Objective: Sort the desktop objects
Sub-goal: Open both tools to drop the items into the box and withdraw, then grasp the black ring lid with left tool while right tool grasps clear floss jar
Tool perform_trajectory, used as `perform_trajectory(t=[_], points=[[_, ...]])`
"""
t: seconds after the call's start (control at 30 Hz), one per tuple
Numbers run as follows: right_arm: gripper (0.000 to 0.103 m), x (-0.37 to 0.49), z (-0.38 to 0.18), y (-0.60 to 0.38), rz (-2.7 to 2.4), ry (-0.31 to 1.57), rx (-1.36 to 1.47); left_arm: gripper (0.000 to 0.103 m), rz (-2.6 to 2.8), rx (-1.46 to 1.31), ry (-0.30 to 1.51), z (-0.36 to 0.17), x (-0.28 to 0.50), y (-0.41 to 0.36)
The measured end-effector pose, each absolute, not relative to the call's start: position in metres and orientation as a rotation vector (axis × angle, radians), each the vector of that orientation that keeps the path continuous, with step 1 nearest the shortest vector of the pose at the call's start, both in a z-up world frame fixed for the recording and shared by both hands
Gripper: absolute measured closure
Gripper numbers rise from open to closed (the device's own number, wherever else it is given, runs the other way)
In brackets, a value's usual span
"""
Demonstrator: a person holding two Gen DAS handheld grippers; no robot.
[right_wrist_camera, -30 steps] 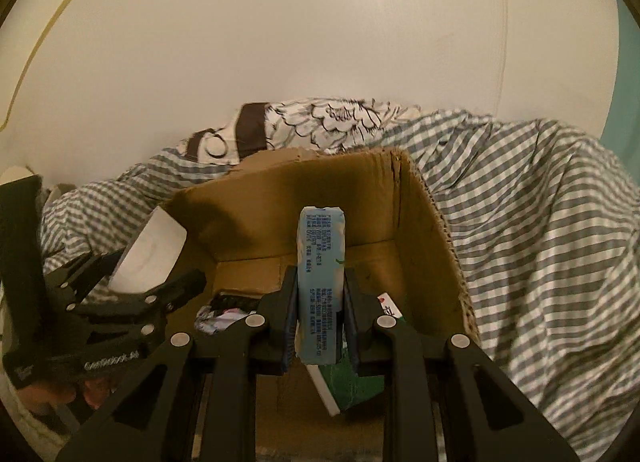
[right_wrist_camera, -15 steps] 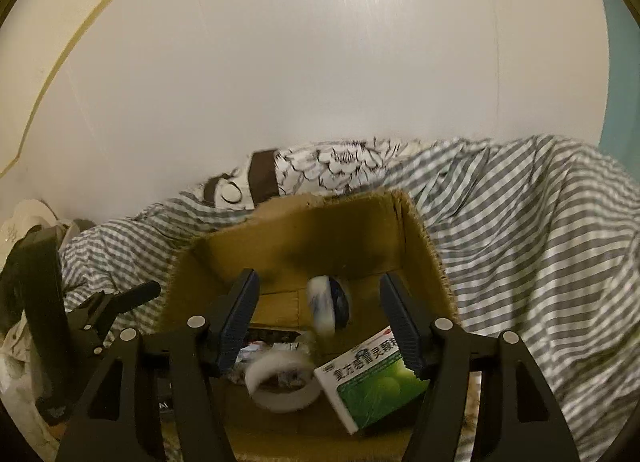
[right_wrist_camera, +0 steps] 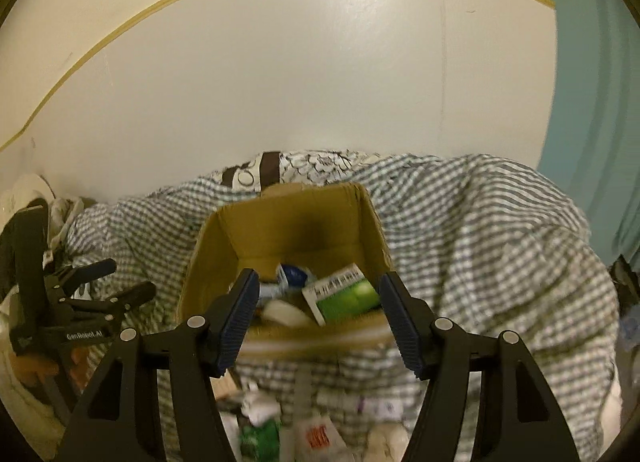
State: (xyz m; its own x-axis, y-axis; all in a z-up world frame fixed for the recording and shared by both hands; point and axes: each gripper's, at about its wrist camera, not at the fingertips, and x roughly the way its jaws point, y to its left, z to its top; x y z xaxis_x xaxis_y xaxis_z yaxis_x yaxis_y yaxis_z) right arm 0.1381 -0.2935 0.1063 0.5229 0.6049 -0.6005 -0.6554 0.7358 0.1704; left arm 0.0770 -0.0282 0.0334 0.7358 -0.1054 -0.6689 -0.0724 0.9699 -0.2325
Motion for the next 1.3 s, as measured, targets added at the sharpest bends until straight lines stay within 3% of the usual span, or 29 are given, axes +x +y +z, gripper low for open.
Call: perform_trajectory(t=[0.3, 0.73, 1.23, 1.3], points=[[0.04, 0.097, 0.061, -0.328, 0.738, 0.778, -0.119, 0.0, 0.018, -0.235, 0.864, -0.032, 0.024, -0.047], [0.04, 0.071, -0.074, -0.326, 0.734, 1.08, -0.321, 0.0, -0.135, -0.204, 1.121, -0.107, 0.001, -0.105], [0.039, 0.091, -0.109, -0.319, 0.675, 1.224, -0.343, 0.0, -0.169, -0.25, 1.339, -0.151, 0.017, -0.107], [0.039, 0.094, -0.112, -0.318, 0.682, 1.236, -0.339, 0.004, -0.166, -0.249, 1.361, -0.155, 0.019, -0.107]])
